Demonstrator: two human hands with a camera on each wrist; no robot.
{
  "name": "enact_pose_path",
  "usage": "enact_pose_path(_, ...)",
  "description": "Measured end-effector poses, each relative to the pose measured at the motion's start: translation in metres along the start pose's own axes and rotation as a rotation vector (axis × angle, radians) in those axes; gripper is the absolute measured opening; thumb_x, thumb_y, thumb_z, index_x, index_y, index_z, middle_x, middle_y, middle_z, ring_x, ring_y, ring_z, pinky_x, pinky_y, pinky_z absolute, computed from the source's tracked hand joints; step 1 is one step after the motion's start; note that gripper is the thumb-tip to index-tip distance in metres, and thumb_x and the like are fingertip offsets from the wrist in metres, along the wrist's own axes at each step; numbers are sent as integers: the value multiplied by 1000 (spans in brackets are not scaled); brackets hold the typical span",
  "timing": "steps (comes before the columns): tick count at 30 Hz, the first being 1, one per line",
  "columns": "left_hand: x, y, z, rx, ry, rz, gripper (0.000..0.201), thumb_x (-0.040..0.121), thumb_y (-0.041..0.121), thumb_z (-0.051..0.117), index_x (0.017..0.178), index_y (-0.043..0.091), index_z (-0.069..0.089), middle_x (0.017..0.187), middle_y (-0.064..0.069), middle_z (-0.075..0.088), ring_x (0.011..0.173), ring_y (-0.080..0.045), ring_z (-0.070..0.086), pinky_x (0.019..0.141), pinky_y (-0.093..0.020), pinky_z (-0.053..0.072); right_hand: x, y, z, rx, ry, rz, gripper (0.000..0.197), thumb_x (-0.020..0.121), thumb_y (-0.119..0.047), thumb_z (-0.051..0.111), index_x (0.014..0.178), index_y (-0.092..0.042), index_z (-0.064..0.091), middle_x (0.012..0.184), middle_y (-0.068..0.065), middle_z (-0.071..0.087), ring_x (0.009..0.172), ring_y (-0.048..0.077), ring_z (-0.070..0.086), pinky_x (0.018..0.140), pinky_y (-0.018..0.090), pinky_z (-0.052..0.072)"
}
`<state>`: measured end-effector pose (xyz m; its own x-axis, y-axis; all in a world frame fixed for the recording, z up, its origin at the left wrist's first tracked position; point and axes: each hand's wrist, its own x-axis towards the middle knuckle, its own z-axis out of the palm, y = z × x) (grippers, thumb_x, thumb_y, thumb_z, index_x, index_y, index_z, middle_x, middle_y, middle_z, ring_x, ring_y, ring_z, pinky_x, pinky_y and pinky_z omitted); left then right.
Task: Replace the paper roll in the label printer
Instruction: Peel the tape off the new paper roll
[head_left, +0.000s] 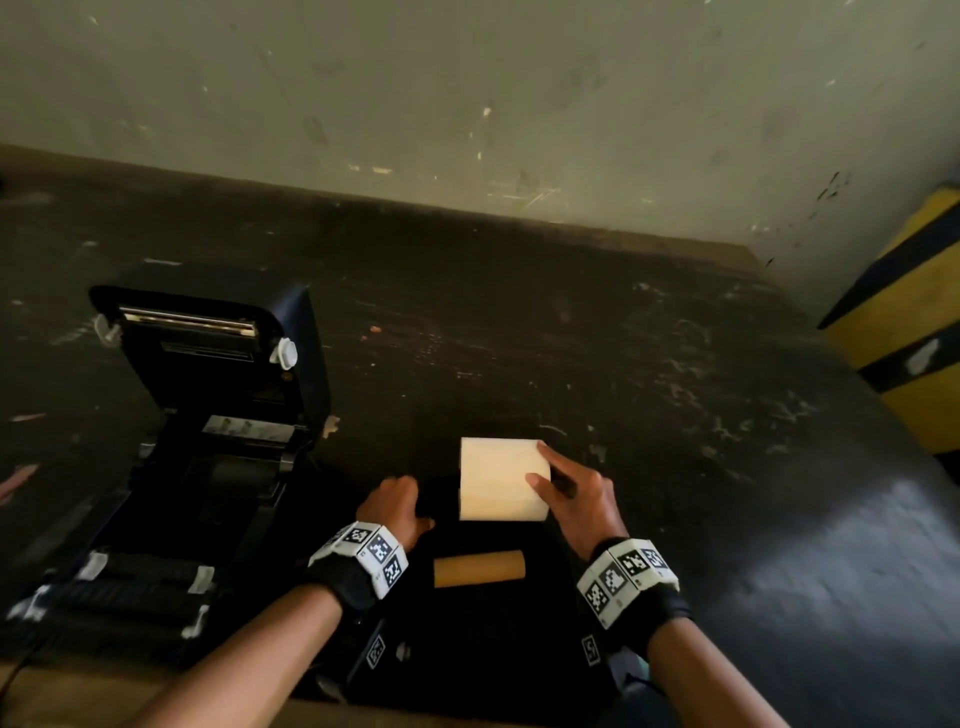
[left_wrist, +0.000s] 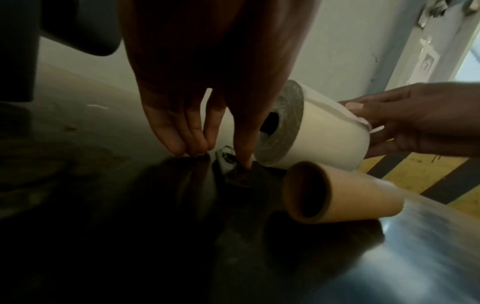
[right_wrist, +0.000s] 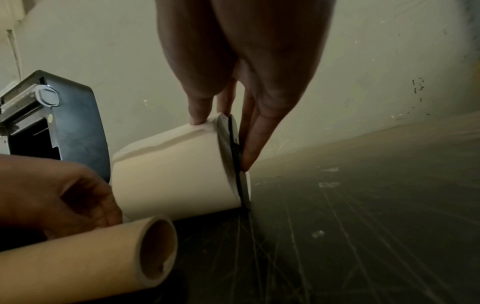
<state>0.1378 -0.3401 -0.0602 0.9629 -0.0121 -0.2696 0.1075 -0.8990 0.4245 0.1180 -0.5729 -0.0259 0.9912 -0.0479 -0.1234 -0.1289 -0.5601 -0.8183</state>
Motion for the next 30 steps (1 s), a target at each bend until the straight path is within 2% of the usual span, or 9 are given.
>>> enact_pose_path(3, -1, 3, -3, -83, -25, -42, 39, 73, 23, 74, 100, 3, 57, 112, -19, 61, 102, -35, 60, 85, -39, 49, 1, 2, 0, -13, -12, 14, 51, 85, -37, 62, 133, -38, 43, 138, 6, 50, 127, 19, 46, 108, 41, 37)
enact_pose_path(5, 1, 0, -5, -161, -39, -49, 34, 67, 21, 79, 91, 9, 57, 107, -17, 63, 98, -33, 61, 82, -36, 50, 0, 2, 0, -14, -9, 8, 51, 85, -37, 61, 133, -37, 43, 137, 6, 51, 127, 19, 46, 108, 39, 38)
enact_pose_path(10, 6, -10, -11, -354, 76, -62, 30, 60, 10, 81, 64, 19, 53, 81, -12, 67, 79, -28, 66, 71, -34, 54, 1, 2, -2, -5, -32, 4, 52, 86, -36, 61, 134, -35, 42, 139, 6, 49, 128, 19, 45, 108, 40, 38)
enact_pose_path(13, 4, -8, -13, -473, 113, -45, 23, 65, 6, 79, 75, 14, 60, 76, -12, 63, 71, -26, 62, 71, -37, 55, 2, 2, -2, 11, -31, 4, 52, 86, -33, 61, 134, -33, 43, 139, 7, 49, 128, 19, 44, 108, 41, 38)
enact_pose_path(17, 2, 0, -9, -580, 116, 64, 25, 71, -1, 72, 87, 15, 60, 79, -10, 64, 75, -27, 64, 72, -44, 57, 2, 3, -1, 24, -20, -11, 52, 85, -33, 63, 134, -32, 45, 137, 7, 51, 125, 18, 47, 108, 39, 38)
enact_pose_path(20, 1, 7, -8, -593, 107, 151, 35, 72, -4, 69, 103, 9, 60, 92, -10, 64, 86, -24, 63, 78, -35, 54, 3, 3, -1, 27, -23, -1, 51, 85, -34, 63, 133, -34, 45, 137, 7, 51, 126, 18, 47, 108, 39, 38)
enact_pose_path(24, -4, 9, -10, -626, 115, 223, 38, 73, -9, 67, 105, 9, 56, 93, -5, 61, 84, -17, 60, 67, -10, 48, 3, 4, -1, 26, 1, -3, 51, 84, -35, 64, 132, -34, 46, 135, 6, 53, 123, 17, 49, 107, 37, 39)
enact_pose_path(27, -6, 9, -8, -696, 120, 258, 38, 73, -14, 63, 101, 10, 55, 96, -10, 62, 86, -18, 62, 68, -6, 49, 4, 4, 0, 30, 4, -8, 50, 84, -34, 64, 131, -33, 47, 135, 6, 54, 124, 17, 49, 106, 36, 39)
enact_pose_path(30, -5, 7, -2, -726, 99, 213, 51, 75, -13, 62, 120, 8, 50, 106, -9, 58, 93, -21, 61, 75, -14, 50, 5, 5, 0, 19, 16, -24, 51, 84, -34, 65, 131, -32, 48, 133, 6, 55, 122, 16, 51, 105, 34, 40)
